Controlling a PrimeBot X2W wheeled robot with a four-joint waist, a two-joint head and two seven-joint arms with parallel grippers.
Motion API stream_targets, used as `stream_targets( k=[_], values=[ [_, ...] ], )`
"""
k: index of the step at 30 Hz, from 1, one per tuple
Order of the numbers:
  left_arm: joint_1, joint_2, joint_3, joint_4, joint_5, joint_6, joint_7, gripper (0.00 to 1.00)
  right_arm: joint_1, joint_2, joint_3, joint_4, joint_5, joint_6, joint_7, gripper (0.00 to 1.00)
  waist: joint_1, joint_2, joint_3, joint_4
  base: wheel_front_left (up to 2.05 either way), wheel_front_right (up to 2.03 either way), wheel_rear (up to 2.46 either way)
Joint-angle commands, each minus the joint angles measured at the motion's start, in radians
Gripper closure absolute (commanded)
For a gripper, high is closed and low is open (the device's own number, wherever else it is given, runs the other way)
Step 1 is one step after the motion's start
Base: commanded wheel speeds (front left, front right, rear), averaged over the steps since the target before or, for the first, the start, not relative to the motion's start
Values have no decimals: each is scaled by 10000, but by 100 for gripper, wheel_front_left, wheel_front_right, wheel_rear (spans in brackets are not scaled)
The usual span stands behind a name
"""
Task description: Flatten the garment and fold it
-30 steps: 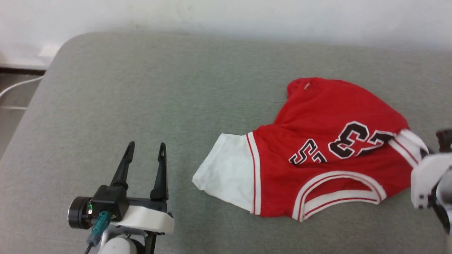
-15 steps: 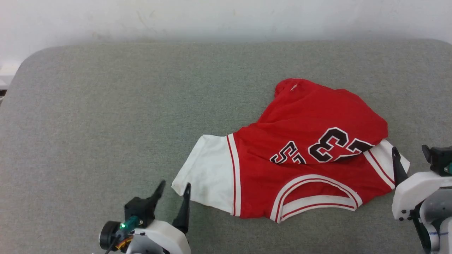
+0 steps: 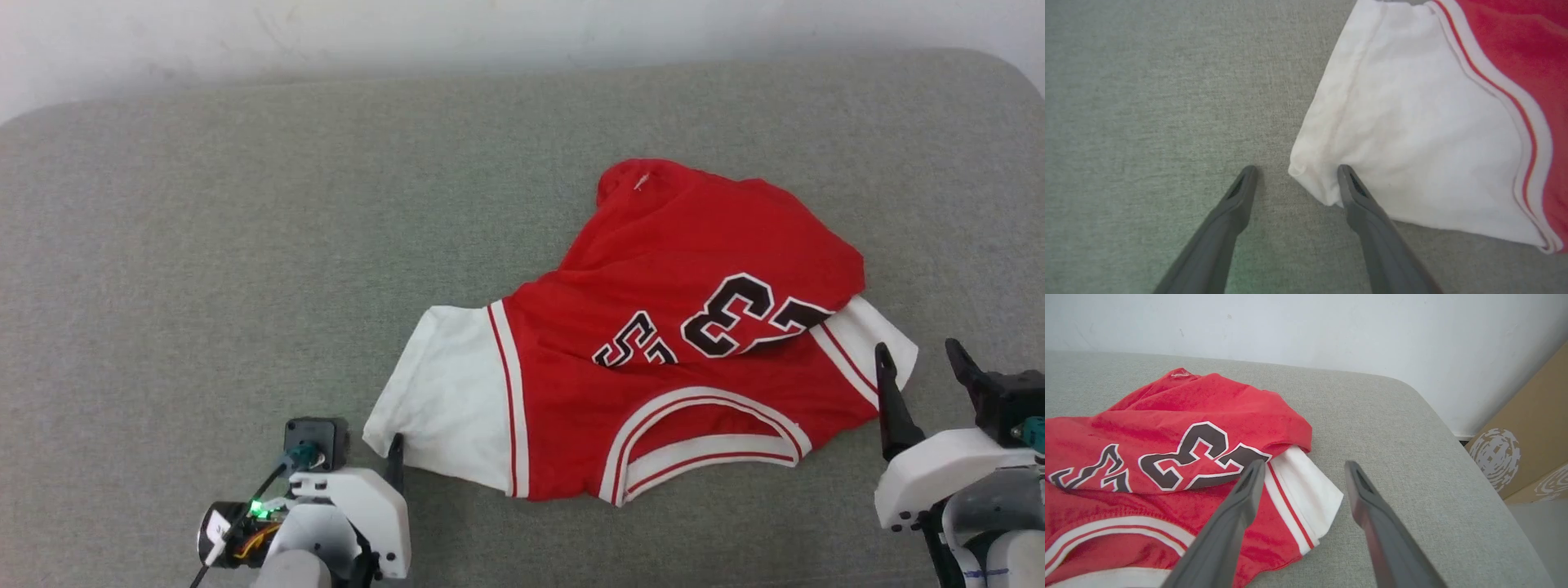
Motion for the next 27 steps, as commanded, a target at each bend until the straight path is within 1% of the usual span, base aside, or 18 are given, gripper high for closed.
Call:
stream_targets(
  k=[1, 3, 4, 5, 6, 9, 16, 19, 21, 22, 23, 25, 27],
  values=[
    [-90, 23, -36, 138, 60, 31, 253, 0, 25, 34, 22, -1, 13, -21, -98, 0, 0, -1, 176, -171, 0, 0, 0],
    [-78, 46, -90, 269, -25, -55, 716, 0, -14, 48, 52, 53, 27, -21, -167, 0, 0, -1, 225, -223, 0, 0, 0],
    [-75, 73, -98, 299, -70, -100, 850, 58, -31, 52, 57, 81, 34, -21, -194, 0, 0, -1, 241, -239, 0, 0, 0],
    [-76, 105, -83, 302, -127, -148, 898, 100, -43, 56, 64, 111, 39, -21, -215, 0, 0, -1, 248, -249, 0, 0, 0],
    [-94, 139, -25, 264, -211, -196, 807, 100, -50, 59, 71, 141, 40, -21, -233, 0, 0, -1, 244, -247, 0, 0, 0],
    [-221, 295, 285, 82, -318, -77, 100, 100, -32, 63, 64, 259, 39, -21, -252, 0, 0, -1, 179, -148, 0, 0, 0],
    [-447, 520, 1328, -495, -552, 650, -2108, 100, 156, 66, 271, 443, 64, -21, -18, 0, 0, -1, -175, 320, 0, 0, 0],
    [-347, 629, 1723, -414, -695, 889, -2556, 100, 318, 67, 494, 596, 102, -21, 409, 0, 0, -1, -303, 534, 0, 0, 0],
    [-208, 732, 1749, -80, -631, 989, -2472, 100, 408, 67, 582, 675, 162, -21, 702, 0, 0, -1, -347, 689, 0, 0, 0],
    [-154, 754, 1701, 121, -598, 996, -2372, 74, 419, 67, 633, 692, 168, -21, 805, 0, 0, -1, -360, 760, 0, 0, 0],
    [-125, 746, 1654, 286, -577, 1004, -2330, 0, 386, 58, 655, 690, 169, -21, 893, 0, 0, -1, -364, 823, 0, 0, 0],
    [-178, 636, 1580, 371, -584, 1012, -2527, 0, 192, 5, 592, 612, 220, -21, 1048, 0, 0, -1, -337, 972, 0, 0, 0],
    [-265, 504, 1463, 334, -645, 868, -2876, 0, -151, -178, 413, 499, 244, -21, 1212, 0, 0, -1, -278, 1163, 0, 0, 0]
  ],
)
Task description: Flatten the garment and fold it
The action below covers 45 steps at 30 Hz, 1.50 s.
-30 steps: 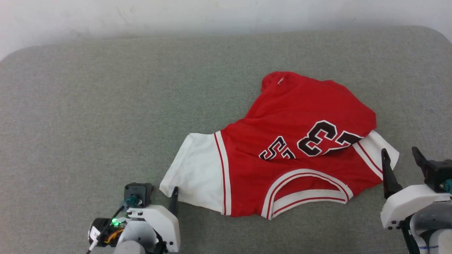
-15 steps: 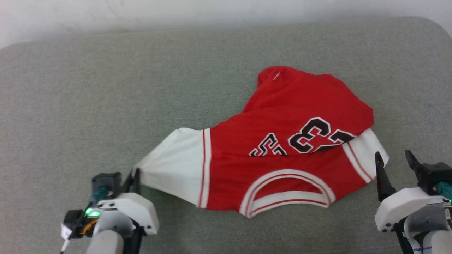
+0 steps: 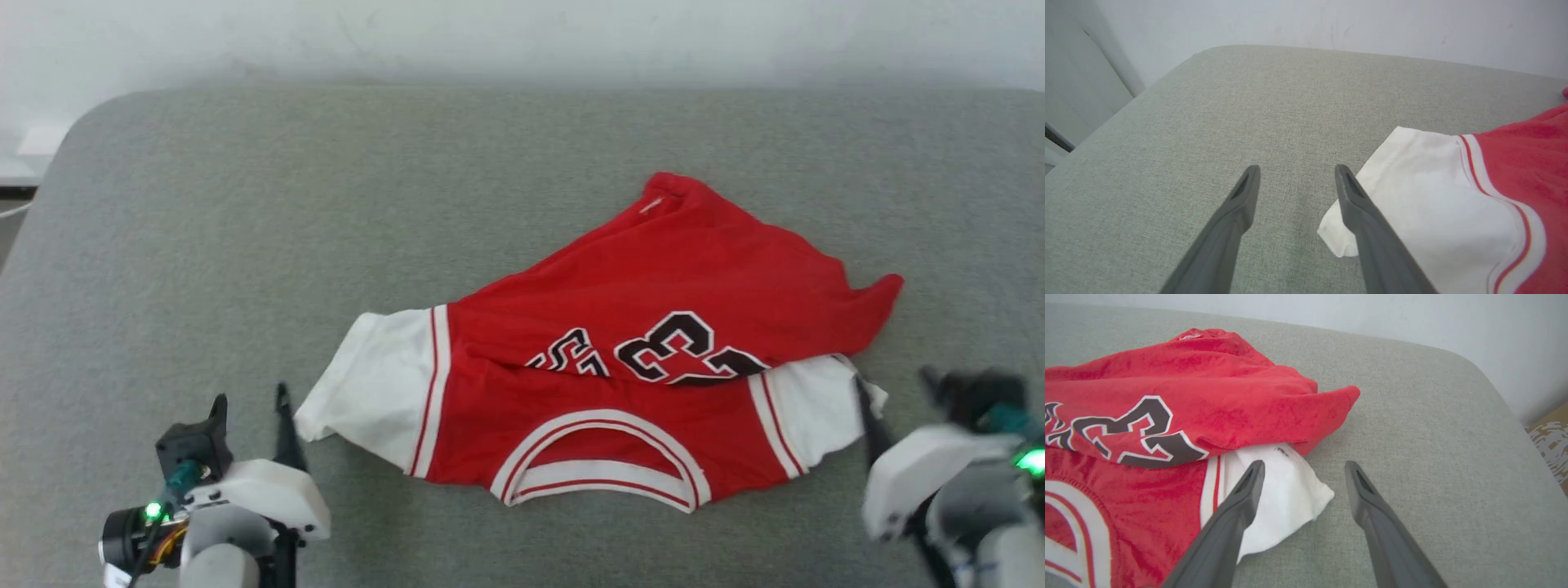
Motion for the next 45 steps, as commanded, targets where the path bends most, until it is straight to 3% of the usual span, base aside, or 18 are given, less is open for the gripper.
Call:
stream_targets(
  k=[1, 6, 13, 22, 23, 24, 29, 35, 40, 45],
  values=[
    [-103, -84, -80, -64, -39, -60, -270, 0, -427, -183, -159, -111, 27, -21, 118, 0, 0, 0, 63, 315, 0, 0, 0],
    [-208, -297, -448, -272, -3, -331, -851, 0, -1612, -727, -794, 320, -206, -21, 1108, 0, 0, 0, 281, 850, 0, 0, 0],
    [-75, -546, -892, -410, 38, -422, -1048, 0, -3031, -875, -1888, 2012, -108, -21, 2690, 0, 0, 0, 677, 1508, 0, 0, 0],
    [-193, -657, -1235, -311, 9, -450, -1054, 0, -3850, -1334, -2018, 3765, -175, -21, 3610, 0, 0, 0, 1265, 2031, 0, 0, 0],
    [-217, -662, -1256, -301, 3, -450, -1059, 0, -3848, -1336, -1993, 3949, -210, -21, 3691, 41, 0, 0, 1303, 2062, 0, 0, 0],
    [-235, -667, -1267, -289, -6, -445, -1066, 0, -3843, -1329, -1952, 4107, -206, -21, 3737, 100, 0, 0, 1323, 2083, 0, 0, 0],
    [-334, -668, -1276, -218, -62, -415, -1096, 0, -3927, -1505, -1874, 4205, -389, -21, 3034, 100, 0, 0, 1296, 2088, 0, 0, 0],
    [-283, -641, -1320, -52, -121, -446, -1130, 0, -4438, -1414, -1781, 3294, -246, -21, 1767, 100, 0, 0, 731, 1967, 0, 0, 0],
    [-212, -685, -1453, -42, -161, -476, -1160, 0, -4930, -1523, -761, 1717, 2, -21, 1607, 100, 0, 0, 402, 2086, 0, 0, 0],
    [-251, -782, -1608, -163, -249, -475, -1188, 0, -5583, -1907, 149, 991, 45, -21, 1563, 100, 0, 0, 502, 2453, 0, 0, 0]
  ],
)
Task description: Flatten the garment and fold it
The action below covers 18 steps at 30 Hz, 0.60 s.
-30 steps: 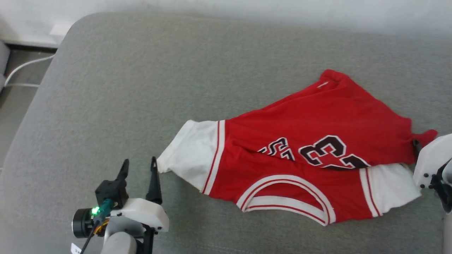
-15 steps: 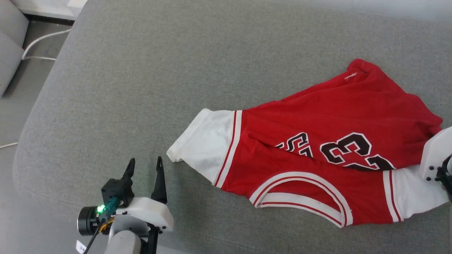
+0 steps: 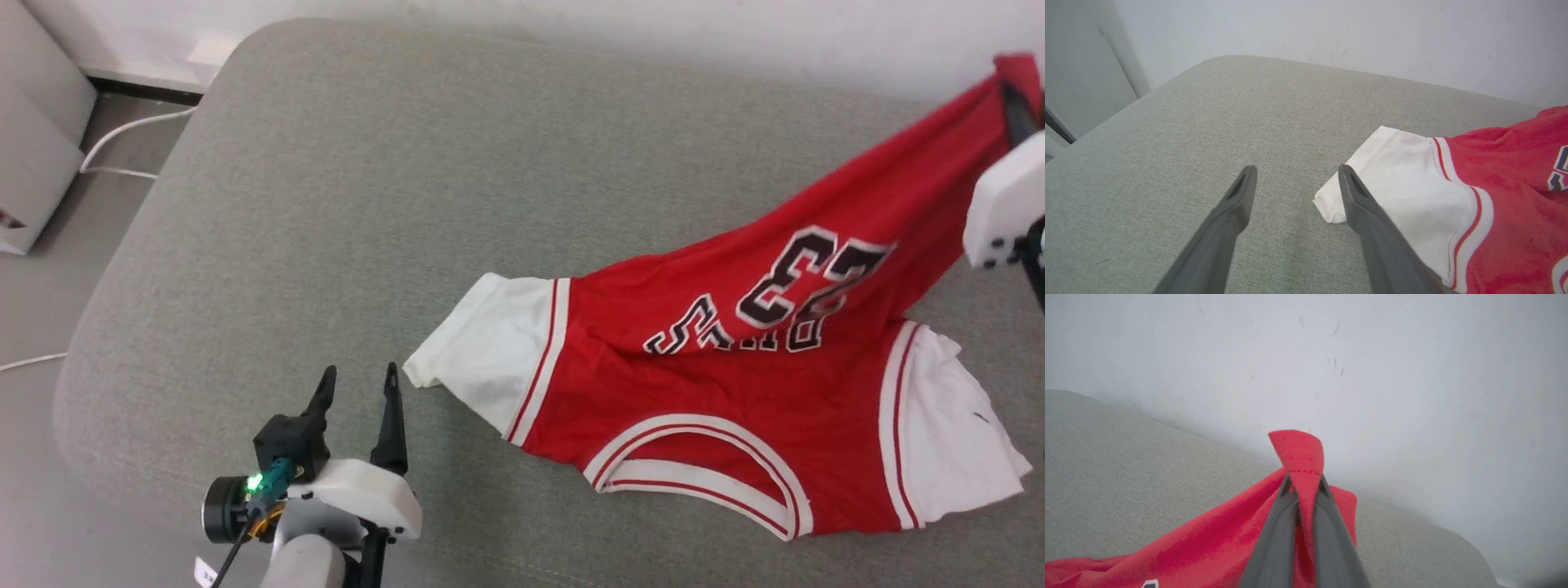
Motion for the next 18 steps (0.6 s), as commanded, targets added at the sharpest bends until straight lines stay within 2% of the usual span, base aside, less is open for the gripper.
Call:
stream_targets(
  k=[1, 6, 14, 16, 18],
  values=[
    [-72, -48, -38, -45, -51, -38, -61, 0, -255, -96, 75, -7, -2, -21, -81, 100, 1, 0, 167, 358, 0, 0, 0],
    [-237, -145, -265, -156, -202, -65, -88, 0, -1742, -592, 532, 980, -472, -21, -734, 100, 1, 0, 684, 1036, 0, 0, 0],
    [-414, -226, -534, -163, -450, -40, -107, 0, -2985, -1041, 1000, 4456, -1566, -21, -1384, 100, 1, 0, 1260, 1729, 0, 0, 0],
    [-433, -235, -581, -182, -483, -14, -108, 0, -3003, -1041, 982, 5261, -1674, -21, -1465, 0, 1, 0, 1293, 1765, 0, 0, 0],
    [-433, -242, -622, -175, -517, 3, -108, 0, -2975, -972, 983, 6003, -1577, -21, -1485, 0, 1, 0, 1270, 1745, 0, 0, 0]
  ],
)
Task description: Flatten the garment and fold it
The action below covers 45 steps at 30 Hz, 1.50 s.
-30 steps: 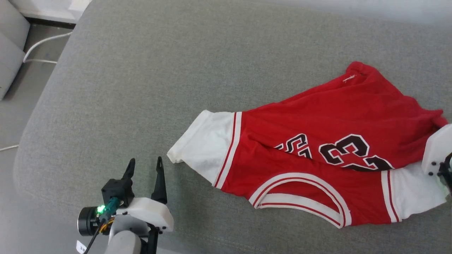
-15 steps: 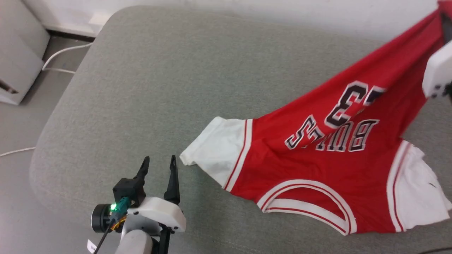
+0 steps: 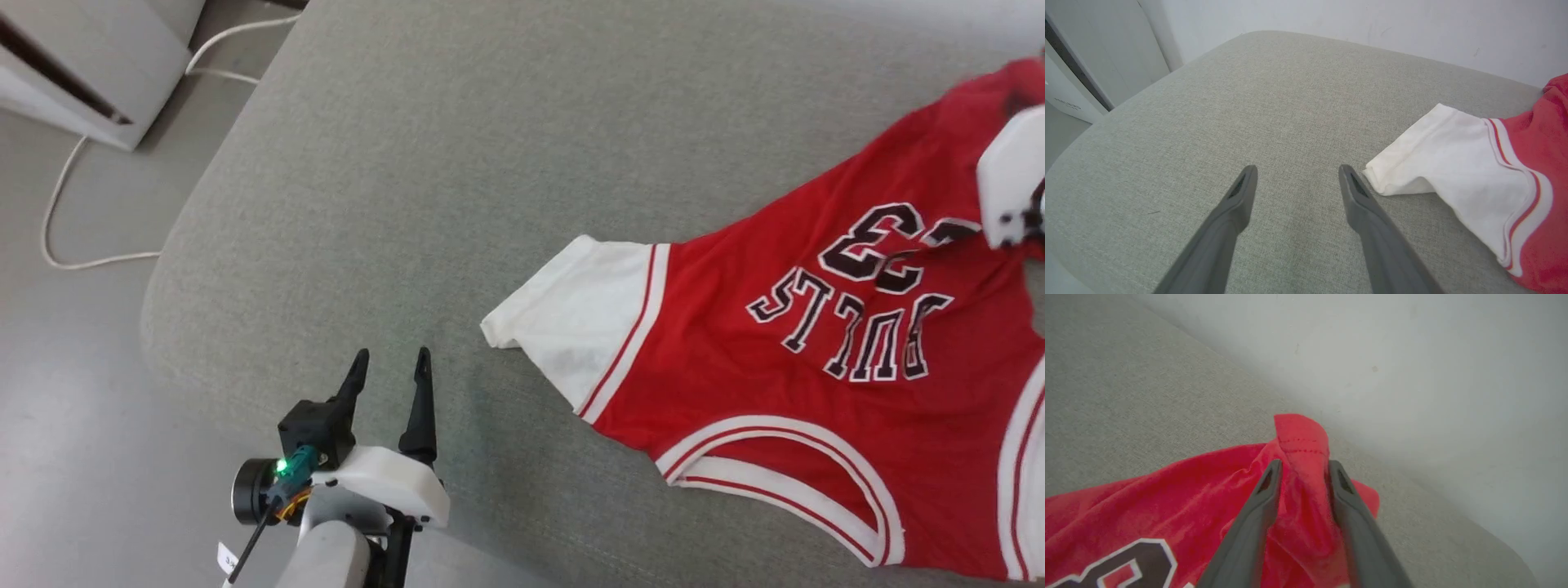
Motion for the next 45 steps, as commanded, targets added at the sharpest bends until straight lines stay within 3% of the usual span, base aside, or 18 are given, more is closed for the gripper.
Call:
stream_targets(
  k=[1, 6, 11, 17, 24, 31, 36, 45],
  values=[
    [-156, -45, -24, -33, -91, 12, -47, 0, -54, 23, 79, 211, 64, -21, -82, 0, -2, 0, 100, 103, 0, 0, 0],
    [-132, -21, 63, -70, -42, -24, -48, 0, -25, 178, 907, 1254, 639, -21, -712, 0, -2, 0, -285, -324, 0, 0, 0],
    [37, 156, 270, -123, -58, -252, -48, 0, -3, 209, 1584, 1471, 1767, -21, -1818, 0, -2, 0, -882, -988, 0, 0, 0],
    [278, 527, 250, -24, -84, -565, 50, 0, 628, 144, 966, 658, 2382, -21, -3353, 0, -2, 0, -1595, -1847, 0, 0, 0],
    [410, 1049, 293, 102, -351, -808, 1171, 0, 2714, 660, 132, -1641, 3175, -21, -3726, 0, -2, 0, -2010, -2727, 0, 0, 0],
    [319, 1671, 431, -63, -556, -806, 2664, 0, 5549, 1471, -1037, -5241, 3107, -21, -2817, 0, -2, 0, -1812, -3523, 0, 0, 0],
    [117, 2041, 394, -95, -640, -746, 4066, 0, 7118, 2412, -1728, -7501, 2944, -21, -2158, 0, -2, 0, -1426, -3945, 0, 0, 0],
    [-163, 2723, 269, 24, -131, -132, 5684, 0, 8262, 2974, -2020, -8848, 3070, -21, -1628, 0, -2, 0, -912, -4468, 0, 0, 0]
  ],
)
